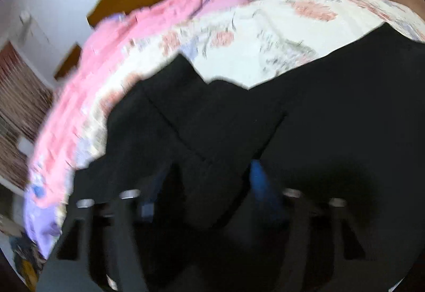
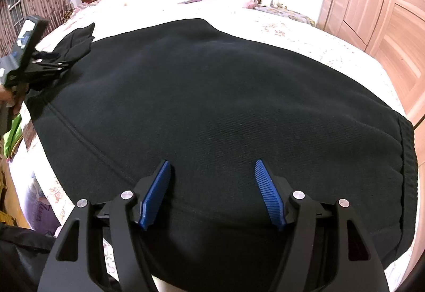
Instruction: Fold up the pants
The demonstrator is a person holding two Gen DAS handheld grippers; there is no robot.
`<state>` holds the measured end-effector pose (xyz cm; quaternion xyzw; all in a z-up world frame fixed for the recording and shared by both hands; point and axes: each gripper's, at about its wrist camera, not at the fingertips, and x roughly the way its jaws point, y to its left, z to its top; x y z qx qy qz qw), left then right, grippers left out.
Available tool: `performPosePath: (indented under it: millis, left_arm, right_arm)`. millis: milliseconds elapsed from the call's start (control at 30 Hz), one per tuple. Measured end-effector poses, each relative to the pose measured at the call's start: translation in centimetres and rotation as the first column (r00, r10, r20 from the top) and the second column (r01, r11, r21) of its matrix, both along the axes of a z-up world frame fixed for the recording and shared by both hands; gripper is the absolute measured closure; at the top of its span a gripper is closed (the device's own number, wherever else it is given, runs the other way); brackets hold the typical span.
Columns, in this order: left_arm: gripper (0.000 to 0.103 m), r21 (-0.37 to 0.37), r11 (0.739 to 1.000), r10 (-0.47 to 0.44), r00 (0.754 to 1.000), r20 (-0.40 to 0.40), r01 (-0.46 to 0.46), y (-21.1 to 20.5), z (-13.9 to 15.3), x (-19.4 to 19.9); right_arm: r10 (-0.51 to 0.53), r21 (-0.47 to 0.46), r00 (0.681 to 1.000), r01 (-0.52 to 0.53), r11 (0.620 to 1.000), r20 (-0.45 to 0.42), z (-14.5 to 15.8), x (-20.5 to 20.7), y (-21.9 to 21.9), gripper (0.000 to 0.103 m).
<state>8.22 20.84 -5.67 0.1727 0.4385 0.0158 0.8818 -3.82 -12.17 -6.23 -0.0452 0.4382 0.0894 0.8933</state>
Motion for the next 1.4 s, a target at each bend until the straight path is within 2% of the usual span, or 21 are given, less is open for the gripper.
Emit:
performPosePath:
  millis: [33,100,167,233,267,300,367,400,500,567,600,633,800,833,1000,1067,1167,1200,1267,1333,1400]
  left_arm:
    - [0.066,-0.038,0.999,0.009,1.000,0.005,-0.009,0.5,0.1,0.1]
    - [0.084,-0.099,0.995,0.031,0.999,0.029,-0.028,1.3,0.6,-0.2]
    - [0.086,-0.269,0.962,0.085,0.992,0.094,-0.057,3.5,2.3,-1.5]
    - [0.086,-0.446,0.888,0.201,0.966,0.163,-0.110,7.4,4.4,-3.3]
    - [0.086,-0.506,0.851,0.266,0.945,0.189,-0.138,9.5,5.3,-4.1]
    - [0.086,-0.537,0.828,0.307,0.931,0.197,-0.160,10.8,5.8,-4.7]
    - [0.086,-0.634,0.739,0.440,0.876,0.200,-0.227,15.8,6.6,-6.9]
    - [0.086,-0.656,0.710,0.482,0.856,0.188,-0.256,17.7,6.6,-7.7]
    - [0.085,-0.659,0.663,0.579,0.801,0.150,-0.356,21.6,5.6,-9.6]
    - [0.078,-0.651,0.618,0.639,0.764,0.089,-0.440,24.1,3.8,-10.5]
    - [0.065,-0.655,0.600,0.654,0.753,0.071,-0.460,24.8,3.2,-10.6]
    - [0.053,-0.676,0.566,0.665,0.746,0.036,-0.472,25.9,2.1,-10.7]
    - [0.047,-0.755,0.453,0.682,0.729,-0.049,-0.475,28.2,-0.8,-10.9]
    - [0.046,-0.766,0.442,0.687,0.726,-0.045,-0.466,28.1,-0.9,-11.2]
    - [0.047,-0.746,0.468,0.692,0.721,-0.024,-0.474,28.2,-0.5,-10.1]
    - [0.052,-0.730,0.482,0.697,0.716,-0.015,-0.484,28.5,-0.4,-9.7]
    - [0.054,-0.701,0.522,0.696,0.718,0.020,-0.486,27.8,0.5,-9.7]
    - [0.059,-0.689,0.545,0.684,0.729,0.037,-0.477,27.4,0.9,-9.5]
    - [0.072,-0.657,0.569,0.673,0.739,0.028,-0.494,27.1,1.0,-8.9]
    - [0.082,-0.648,0.578,0.665,0.747,0.022,-0.496,27.3,0.8,-8.6]
    - [0.087,-0.657,0.576,0.671,0.740,0.041,-0.486,27.5,0.9,-9.2]
  right_arm:
    - [0.000,0.003,1.000,0.000,1.000,0.001,0.0,0.0,-0.1,0.039]
    - [0.003,0.007,1.000,-0.003,1.000,0.003,0.0,0.0,-0.2,0.038]
    - [0.006,0.008,1.000,-0.006,1.000,0.003,0.0,0.0,-0.2,0.038]
    - [0.011,0.008,1.000,-0.011,1.000,0.000,-0.1,0.0,-0.3,0.038]
    - [0.013,0.009,1.000,-0.013,1.000,-0.001,-0.1,0.0,-0.4,0.038]
    - [0.015,0.009,1.000,-0.015,1.000,-0.001,0.0,0.0,-0.4,0.038]
    - [0.016,0.010,1.000,-0.016,1.000,0.000,0.0,0.0,-0.5,0.038]
    - [0.016,0.010,1.000,-0.016,1.000,0.000,0.0,0.1,-0.5,0.038]
    - [0.017,0.011,1.000,-0.017,1.000,0.000,0.0,0.1,-0.5,0.038]
    - [0.017,0.010,1.000,-0.017,1.000,0.000,0.0,0.1,-0.5,0.038]
    - [0.017,0.009,1.000,-0.017,1.000,-0.001,0.0,0.1,-0.5,0.038]
    - [0.018,0.008,1.000,-0.018,1.000,-0.002,0.0,0.1,-0.5,0.038]
    - [0.016,0.001,1.000,-0.016,1.000,-0.009,0.1,0.2,-0.3,0.038]
    - [0.014,0.001,1.000,-0.014,1.000,-0.009,0.1,0.2,-0.2,0.038]
    - [0.013,-0.001,1.000,-0.013,1.000,-0.010,0.1,0.3,-0.1,0.038]
    - [0.013,-0.001,1.000,-0.013,1.000,-0.010,0.1,0.3,-0.1,0.038]
    - [0.012,-0.002,1.000,-0.012,1.000,-0.011,0.1,0.3,-0.1,0.038]
    - [0.013,-0.001,1.000,-0.013,1.000,-0.011,0.1,0.3,-0.1,0.038]
    - [0.013,-0.002,1.000,-0.013,1.000,-0.011,0.1,0.3,-0.1,0.038]
    - [0.013,-0.001,1.000,-0.013,1.000,-0.010,0.1,0.4,-0.1,0.038]
    - [0.013,-0.003,1.000,-0.013,1.000,-0.009,0.1,0.4,0.0,0.038]
